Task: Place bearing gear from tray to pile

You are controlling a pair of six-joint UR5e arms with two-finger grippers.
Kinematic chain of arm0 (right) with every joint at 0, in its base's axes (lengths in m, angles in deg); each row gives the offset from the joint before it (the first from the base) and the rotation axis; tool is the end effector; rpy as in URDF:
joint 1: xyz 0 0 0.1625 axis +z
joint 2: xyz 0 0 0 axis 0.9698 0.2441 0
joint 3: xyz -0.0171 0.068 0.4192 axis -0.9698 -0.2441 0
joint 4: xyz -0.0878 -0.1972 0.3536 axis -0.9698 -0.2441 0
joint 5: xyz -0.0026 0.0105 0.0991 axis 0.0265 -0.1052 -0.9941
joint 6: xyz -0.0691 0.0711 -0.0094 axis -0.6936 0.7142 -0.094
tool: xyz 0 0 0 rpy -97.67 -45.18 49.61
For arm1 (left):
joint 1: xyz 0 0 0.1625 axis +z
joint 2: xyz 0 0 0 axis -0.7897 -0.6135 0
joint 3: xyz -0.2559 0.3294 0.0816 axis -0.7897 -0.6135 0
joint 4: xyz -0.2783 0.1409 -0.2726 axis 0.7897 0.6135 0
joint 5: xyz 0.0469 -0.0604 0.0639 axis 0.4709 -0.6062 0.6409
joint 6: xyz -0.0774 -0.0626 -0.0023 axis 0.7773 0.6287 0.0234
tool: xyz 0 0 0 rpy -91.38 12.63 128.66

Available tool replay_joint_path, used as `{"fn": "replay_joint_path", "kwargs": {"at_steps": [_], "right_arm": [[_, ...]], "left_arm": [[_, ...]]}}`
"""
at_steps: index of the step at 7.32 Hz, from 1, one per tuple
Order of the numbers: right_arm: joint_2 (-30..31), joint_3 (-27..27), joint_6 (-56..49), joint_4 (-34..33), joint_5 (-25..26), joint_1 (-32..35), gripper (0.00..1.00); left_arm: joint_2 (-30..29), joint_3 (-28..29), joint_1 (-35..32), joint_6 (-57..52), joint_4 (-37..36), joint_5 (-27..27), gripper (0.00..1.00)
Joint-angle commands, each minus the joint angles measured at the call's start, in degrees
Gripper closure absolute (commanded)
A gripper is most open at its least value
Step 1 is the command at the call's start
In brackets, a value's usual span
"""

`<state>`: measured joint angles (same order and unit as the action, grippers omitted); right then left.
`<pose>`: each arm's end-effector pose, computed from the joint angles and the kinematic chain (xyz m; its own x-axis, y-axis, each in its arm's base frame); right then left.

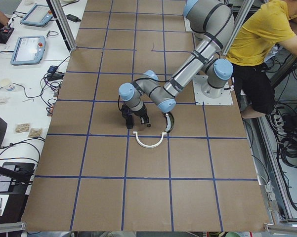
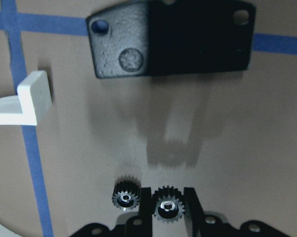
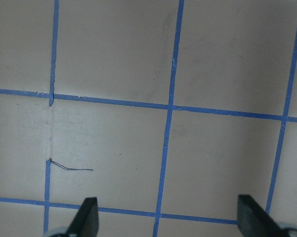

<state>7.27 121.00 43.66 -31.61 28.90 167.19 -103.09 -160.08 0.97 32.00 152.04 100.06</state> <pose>0.1467 -0.5078 0.5037 -0.9940 -0.1086 -0.0146 -0.1081 0.9937 -0.0301 0.2557 -0.4982 0.1824 -0.9937 -0.1066 -0.0341 -0.1119 0.9379 0.3284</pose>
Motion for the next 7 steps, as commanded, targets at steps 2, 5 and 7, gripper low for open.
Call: {"fn": "replay_joint_path", "kwargs": {"at_steps": [2,5,7], "right_arm": [[0.03,0.02,-0.03,0.0,0.02,0.0,0.0],[0.03,0.1,-0.12,0.0,0.02,0.0,0.0],[-0.06,0.1,-0.12,0.0,0.02,0.0,0.0]], "left_arm": [[-0.1,-0.31,0.3,-0.09,0.51,0.06,0.96],[-0.19,-0.31,0.3,-0.18,0.42,0.06,0.31],[-0.19,-0.22,0.21,-0.01,0.42,0.06,0.22]]}}
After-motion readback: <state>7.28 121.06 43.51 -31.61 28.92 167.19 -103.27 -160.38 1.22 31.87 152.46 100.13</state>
